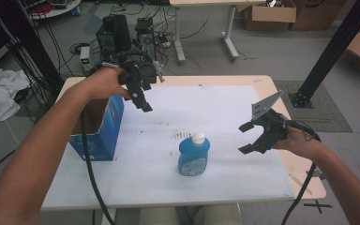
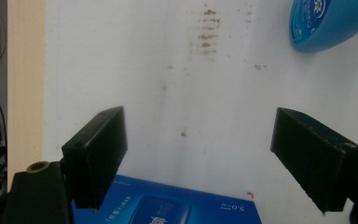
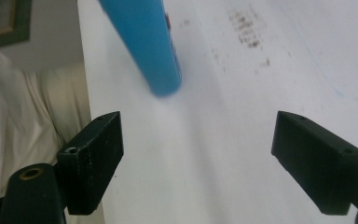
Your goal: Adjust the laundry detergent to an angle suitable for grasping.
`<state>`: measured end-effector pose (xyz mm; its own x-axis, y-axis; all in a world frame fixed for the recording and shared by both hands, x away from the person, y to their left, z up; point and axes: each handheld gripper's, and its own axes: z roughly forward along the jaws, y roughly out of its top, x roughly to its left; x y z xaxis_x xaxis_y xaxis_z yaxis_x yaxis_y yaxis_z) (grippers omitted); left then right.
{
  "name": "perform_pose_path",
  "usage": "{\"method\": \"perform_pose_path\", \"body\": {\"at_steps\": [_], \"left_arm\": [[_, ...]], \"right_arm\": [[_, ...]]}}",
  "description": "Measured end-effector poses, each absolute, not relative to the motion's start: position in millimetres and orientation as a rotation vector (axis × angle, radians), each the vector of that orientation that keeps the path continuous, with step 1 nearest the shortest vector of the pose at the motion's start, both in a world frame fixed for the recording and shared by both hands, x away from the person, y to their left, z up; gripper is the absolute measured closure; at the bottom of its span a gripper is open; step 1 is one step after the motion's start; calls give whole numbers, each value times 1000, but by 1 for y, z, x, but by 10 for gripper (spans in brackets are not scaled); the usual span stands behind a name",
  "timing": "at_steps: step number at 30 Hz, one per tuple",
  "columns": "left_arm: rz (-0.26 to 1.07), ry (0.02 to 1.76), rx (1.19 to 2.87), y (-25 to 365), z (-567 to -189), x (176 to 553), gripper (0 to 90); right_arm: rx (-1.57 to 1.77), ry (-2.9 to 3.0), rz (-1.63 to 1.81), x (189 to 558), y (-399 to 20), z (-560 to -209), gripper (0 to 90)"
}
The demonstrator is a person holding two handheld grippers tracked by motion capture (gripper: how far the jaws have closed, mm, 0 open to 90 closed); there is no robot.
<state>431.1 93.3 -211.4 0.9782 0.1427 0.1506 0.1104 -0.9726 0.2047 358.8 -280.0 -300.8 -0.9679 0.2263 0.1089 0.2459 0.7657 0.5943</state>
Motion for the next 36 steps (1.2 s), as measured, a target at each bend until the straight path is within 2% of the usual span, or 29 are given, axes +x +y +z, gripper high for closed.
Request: {"method": "perform_pose_path", "body": {"at_steps": [17,36], "left_arm": [[258,197,2923,86,-210,429,194],[260,202,2927,83,-209,427,193]], "right_arm": [[-543,-3070,-737,336,-337,-283,166],[-565,-3090,-717,334,-341,-283,171]]}}
